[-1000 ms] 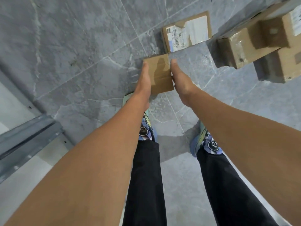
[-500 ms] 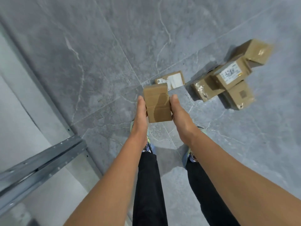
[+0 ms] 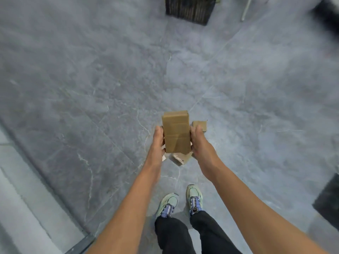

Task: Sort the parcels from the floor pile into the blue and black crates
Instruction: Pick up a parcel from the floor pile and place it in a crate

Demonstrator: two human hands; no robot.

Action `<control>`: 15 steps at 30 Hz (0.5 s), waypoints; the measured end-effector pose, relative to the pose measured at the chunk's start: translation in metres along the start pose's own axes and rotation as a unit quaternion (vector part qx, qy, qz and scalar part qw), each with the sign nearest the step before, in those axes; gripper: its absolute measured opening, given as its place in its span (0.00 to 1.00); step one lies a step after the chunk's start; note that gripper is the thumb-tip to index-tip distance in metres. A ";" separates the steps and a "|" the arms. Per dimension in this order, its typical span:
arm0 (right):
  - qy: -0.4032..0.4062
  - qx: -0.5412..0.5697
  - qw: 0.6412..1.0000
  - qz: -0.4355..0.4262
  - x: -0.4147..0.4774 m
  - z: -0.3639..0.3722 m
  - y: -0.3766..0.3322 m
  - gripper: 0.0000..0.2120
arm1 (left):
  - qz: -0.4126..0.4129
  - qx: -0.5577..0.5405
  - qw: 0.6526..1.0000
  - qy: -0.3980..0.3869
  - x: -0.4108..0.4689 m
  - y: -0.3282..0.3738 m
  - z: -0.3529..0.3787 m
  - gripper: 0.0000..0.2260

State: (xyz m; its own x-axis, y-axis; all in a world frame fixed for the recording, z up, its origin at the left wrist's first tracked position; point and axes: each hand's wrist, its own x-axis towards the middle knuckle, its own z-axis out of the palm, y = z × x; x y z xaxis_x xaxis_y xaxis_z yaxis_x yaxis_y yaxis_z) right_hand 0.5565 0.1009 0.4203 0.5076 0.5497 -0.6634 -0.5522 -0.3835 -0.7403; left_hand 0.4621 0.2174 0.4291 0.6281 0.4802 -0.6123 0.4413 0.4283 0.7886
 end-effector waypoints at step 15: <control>0.302 0.151 0.930 -0.146 -0.245 -0.104 -0.056 0.29 | 0.092 0.204 0.914 -0.339 -0.131 0.122 0.173 0.15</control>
State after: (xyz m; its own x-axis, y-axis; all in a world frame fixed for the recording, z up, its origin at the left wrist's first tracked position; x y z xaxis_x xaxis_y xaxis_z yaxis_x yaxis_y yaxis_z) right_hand 0.5319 -0.0891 0.6128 0.8933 0.0460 -0.4472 -0.4473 -0.0076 -0.8943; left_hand 0.5446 0.0742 0.6154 0.9074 -0.1294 -0.3999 0.4034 0.0012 0.9150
